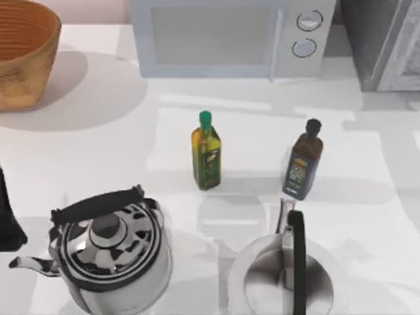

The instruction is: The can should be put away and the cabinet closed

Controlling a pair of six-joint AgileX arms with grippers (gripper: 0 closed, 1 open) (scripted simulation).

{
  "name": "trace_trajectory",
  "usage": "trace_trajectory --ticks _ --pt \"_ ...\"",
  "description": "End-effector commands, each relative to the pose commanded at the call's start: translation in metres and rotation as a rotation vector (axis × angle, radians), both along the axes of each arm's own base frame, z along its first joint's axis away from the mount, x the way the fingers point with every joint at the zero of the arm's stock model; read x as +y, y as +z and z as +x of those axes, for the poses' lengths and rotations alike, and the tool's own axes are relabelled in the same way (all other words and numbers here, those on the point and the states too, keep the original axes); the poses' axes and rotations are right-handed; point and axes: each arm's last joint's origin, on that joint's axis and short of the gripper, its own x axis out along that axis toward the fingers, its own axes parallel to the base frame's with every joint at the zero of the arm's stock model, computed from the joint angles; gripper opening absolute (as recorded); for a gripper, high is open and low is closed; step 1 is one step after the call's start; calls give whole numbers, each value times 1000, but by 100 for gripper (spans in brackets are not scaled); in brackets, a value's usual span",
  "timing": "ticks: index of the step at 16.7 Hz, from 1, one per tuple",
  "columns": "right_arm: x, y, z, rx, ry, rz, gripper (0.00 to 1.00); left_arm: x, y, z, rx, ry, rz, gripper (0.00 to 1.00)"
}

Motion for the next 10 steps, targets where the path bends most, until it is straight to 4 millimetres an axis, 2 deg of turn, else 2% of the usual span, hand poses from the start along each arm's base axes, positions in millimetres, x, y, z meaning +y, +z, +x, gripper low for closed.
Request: trace_trajectory --ticks 3,5,7,10 --pt "10 40 30 -14 1 1 0 0 0 0 0 0 0 100" --pt "16 59 46 -27 0 3 0 0 0 0 0 0 0 100" --pt "20 71 58 -36 -1 4 0 0 0 0 0 0 0 100" --pt "23 77 65 -42 -1 5 0 0 0 0 0 0 0 100"
